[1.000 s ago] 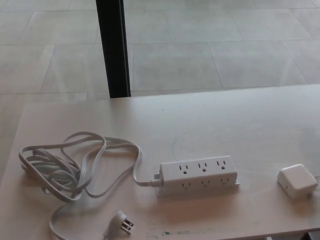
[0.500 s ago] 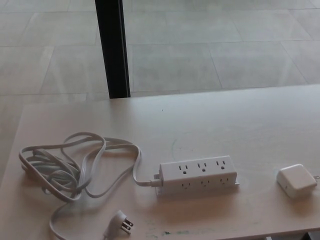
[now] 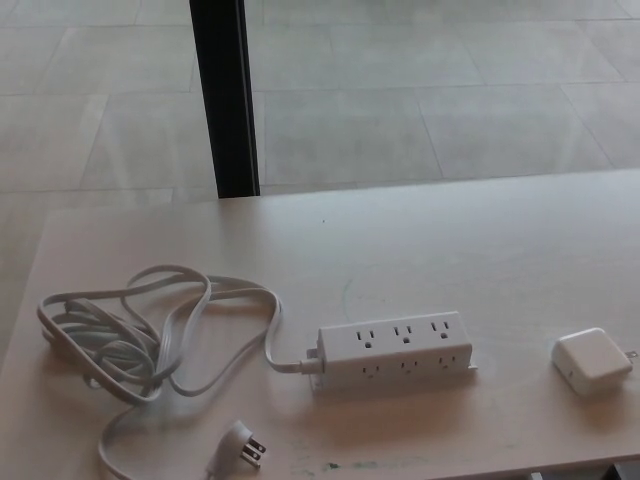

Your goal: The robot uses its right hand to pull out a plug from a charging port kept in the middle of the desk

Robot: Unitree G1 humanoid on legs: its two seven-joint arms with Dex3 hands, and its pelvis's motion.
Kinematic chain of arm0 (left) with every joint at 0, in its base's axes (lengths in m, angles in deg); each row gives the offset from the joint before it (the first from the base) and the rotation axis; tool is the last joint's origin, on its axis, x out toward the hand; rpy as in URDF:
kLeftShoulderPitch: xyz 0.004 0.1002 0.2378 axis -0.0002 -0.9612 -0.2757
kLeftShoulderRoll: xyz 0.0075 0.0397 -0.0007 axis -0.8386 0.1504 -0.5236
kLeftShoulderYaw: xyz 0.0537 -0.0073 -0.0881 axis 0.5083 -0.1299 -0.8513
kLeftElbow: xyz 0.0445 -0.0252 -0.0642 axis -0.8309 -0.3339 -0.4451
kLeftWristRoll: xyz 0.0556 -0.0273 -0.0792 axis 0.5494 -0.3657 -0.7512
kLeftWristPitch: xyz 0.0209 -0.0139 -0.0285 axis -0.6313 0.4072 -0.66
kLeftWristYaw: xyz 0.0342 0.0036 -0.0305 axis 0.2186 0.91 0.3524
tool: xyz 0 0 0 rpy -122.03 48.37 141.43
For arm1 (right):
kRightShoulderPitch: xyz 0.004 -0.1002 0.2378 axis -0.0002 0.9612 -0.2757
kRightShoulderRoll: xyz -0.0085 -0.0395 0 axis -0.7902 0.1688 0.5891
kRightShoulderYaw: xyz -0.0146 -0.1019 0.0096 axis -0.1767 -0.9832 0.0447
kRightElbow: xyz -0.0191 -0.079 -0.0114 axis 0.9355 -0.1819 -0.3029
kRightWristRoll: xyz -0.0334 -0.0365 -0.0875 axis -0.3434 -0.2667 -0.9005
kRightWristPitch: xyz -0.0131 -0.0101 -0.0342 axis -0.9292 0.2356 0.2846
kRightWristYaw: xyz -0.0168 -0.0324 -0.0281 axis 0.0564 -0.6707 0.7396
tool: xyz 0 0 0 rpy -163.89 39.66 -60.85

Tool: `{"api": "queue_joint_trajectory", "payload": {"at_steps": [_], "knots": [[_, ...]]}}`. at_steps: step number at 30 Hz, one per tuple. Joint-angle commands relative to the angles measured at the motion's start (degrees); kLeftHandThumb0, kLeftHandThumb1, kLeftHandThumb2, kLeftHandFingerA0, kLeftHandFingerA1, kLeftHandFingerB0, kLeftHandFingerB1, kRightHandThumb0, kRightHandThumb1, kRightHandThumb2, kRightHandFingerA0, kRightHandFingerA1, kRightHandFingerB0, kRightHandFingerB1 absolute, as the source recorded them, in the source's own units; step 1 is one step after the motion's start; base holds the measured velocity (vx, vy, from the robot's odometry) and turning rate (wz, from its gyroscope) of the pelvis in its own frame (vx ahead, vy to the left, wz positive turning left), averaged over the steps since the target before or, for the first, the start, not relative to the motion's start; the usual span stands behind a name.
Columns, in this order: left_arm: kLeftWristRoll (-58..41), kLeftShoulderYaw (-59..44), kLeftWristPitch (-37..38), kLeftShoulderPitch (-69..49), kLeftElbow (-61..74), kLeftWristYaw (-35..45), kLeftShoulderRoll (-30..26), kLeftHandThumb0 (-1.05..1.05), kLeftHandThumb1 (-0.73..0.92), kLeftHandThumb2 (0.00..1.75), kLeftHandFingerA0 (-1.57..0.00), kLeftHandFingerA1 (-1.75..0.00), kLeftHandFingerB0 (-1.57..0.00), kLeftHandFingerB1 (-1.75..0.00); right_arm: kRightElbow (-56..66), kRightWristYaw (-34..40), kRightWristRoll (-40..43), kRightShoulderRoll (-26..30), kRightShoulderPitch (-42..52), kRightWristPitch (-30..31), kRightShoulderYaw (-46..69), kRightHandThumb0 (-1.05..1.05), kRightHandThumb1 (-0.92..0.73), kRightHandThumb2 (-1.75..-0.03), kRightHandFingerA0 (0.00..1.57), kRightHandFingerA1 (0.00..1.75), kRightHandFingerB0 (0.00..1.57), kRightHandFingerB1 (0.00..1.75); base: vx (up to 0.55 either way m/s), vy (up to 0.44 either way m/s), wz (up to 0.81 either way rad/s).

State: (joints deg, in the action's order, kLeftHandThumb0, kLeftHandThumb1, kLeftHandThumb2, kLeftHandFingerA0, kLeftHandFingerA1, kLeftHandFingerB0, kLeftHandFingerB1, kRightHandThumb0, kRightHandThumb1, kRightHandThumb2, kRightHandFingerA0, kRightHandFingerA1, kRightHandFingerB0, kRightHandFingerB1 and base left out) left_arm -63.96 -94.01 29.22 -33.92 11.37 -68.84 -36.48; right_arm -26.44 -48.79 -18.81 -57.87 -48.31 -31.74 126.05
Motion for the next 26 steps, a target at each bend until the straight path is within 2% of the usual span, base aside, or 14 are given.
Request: {"api": "queue_joint_trajectory", "payload": {"at_steps": [1, 4, 7, 9, 10, 11, 13, 14, 15, 19, 20, 22, 25, 26], "knots": [[-1.17, -0.79, 1.18, -0.71, -0.70, 0.82, -0.43, -1.05, 0.81, 0.66, -0.80, -0.70, -0.71, -0.58, -9.86, 21.31, 25.77, -7.56, -0.37, -1.03, 22.06, -0.70, -0.63, -0.75, 0.92, 1.34, 0.00, 0.71, 0.00, 0.000, 0.00], [-0.88, -0.48, 1.03, -1.01, -0.25, 0.58, -0.30, -1.05, 0.82, 0.66, -0.81, -0.69, -0.70, -0.57, -10.88, 19.52, 23.35, -9.00, -0.05, -1.94, 19.91, -0.69, -0.44, -1.02, 0.93, 1.13, 0.00, 0.65, 0.00, 0.000, 0.00], [-0.44, -0.19, 1.68, -1.37, -0.29, 0.25, -0.21, -1.05, 0.83, 0.66, -0.83, -0.68, -0.71, -0.57, -11.39, 18.63, 22.48, -9.28, 0.05, -1.79, 19.16, -0.78, -0.65, -0.63, 0.99, 1.29, 0.00, 0.99, 0.00, 0.000, 0.00], [-0.46, -0.17, 1.71, -1.19, -0.75, 0.59, -0.25, -1.05, 0.57, 1.15, -0.81, -0.70, -0.60, -0.58, -10.90, 16.35, 23.94, -9.81, -0.48, -1.93, 19.87, -0.83, -0.61, -0.63, 0.97, 1.28, 0.00, 0.99, 0.00, 0.000, 0.00], [-0.30, -0.06, 1.89, -0.90, -1.15, 0.33, -0.20, -1.05, 0.83, 0.67, -0.81, -0.66, -0.70, -0.55, -10.45, 15.97, 24.11, -9.95, -0.68, -1.72, 19.92, -0.83, -0.61, -0.61, 0.96, 1.27, 0.00, 1.01, 0.00, 0.000, 0.00], [-0.38, -0.10, 1.83, -0.96, -0.99, 0.40, -0.18, -1.03, 0.56, 1.14, -0.81, -0.71, -0.66, -0.61, -10.31, 15.82, 24.35, -10.06, -0.81, -1.64, 20.08, -0.84, -0.61, -0.60, 0.96, 1.28, 0.00, 1.05, 0.00, 0.000, 0.00], [-0.25, 0.03, 2.24, -1.23, -0.88, 0.70, -0.17, -1.05, 0.83, 0.67, -0.79, -0.67, -0.70, -0.57, -10.70, 16.30, 24.57, -9.93, -1.23, -1.71, 20.22, -0.77, -0.62, -0.61, 1.01, 1.25, 0.04, 1.07, 0.00, 0.000, 0.00], [-0.56, -0.16, 1.85, -1.50, -0.34, 1.06, -0.14, -1.05, 0.57, 1.14, -0.80, -0.72, -0.62, -0.60, -10.53, 16.65, 24.21, -9.90, -1.32, -1.39, 19.80, -0.77, -0.45, -0.94, 1.06, 1.17, 0.21, 0.82, 0.00, 0.000, 0.00], [-0.65, -0.21, 1.70, -1.57, -0.10, 1.09, -0.10, -1.01, 0.57, 1.14, -0.81, -0.72, -0.63, -0.61, -9.91, 16.68, 24.44, -10.15, -1.36, -1.08, 19.88, -0.71, -0.61, -0.65, 1.03, 1.24, 0.09, 1.07, 0.00, 0.000, 0.00], [-0.78, -0.32, 1.41, -1.78, 0.48, 0.65, 0.08, -1.03, 0.55, 1.13, -0.85, -0.71, -0.66, -0.63, -8.79, 17.55, 24.74, -10.99, -1.21, -1.23, 19.17, -0.74, -0.56, -0.71, 1.07, 1.23, 0.06, 1.21, 0.00, 0.000, 0.00], [-0.40, -0.03, 1.53, -1.62, 0.10, 0.37, -0.04, -1.05, 0.83, 0.67, -0.81, -0.67, -0.70, -0.57, -8.66, 17.91, 24.56, -11.04, -1.14, -0.51, 18.63, -0.78, -0.42, -0.93, 1.06, 1.19, 0.26, 0.87, 0.00, 0.000, 0.00], [-0.32, 0.00, 1.68, -1.37, -0.47, 0.30, -0.14, -1.05, 0.81, 0.65, -0.80, -0.66, -0.72, -0.56, -8.39, 17.56, 25.75, -11.15, -0.98, -0.24, 18.44, -0.72, -0.57, -0.66, 1.01, 1.25, 0.10, 1.10, 0.00, 0.000, 0.00], [-0.51, -0.16, 1.75, -0.91, -0.96, 0.22, 0.00, -1.05, 0.82, 0.66, -0.84, -0.67, -0.71, -0.56, -7.87, 16.47, 27.61, -10.81, -0.86, -0.11, 18.31, -0.75, -0.43, -0.92, 1.07, 1.18, 0.27, 0.86, 0.00, 0.000, 0.00], [-0.79, -0.32, 1.60, -1.02, -0.54, 0.44, 0.18, -1.02, 0.56, 1.11, -0.83, -0.70, -0.67, -0.62, -7.96, 17.32, 27.42, -10.25, -0.82, -0.53, 17.83, -0.76, -0.44, -0.92, 1.08, 1.17, 0.28, 0.87, 0.00, 0.000, 0.00]]}}
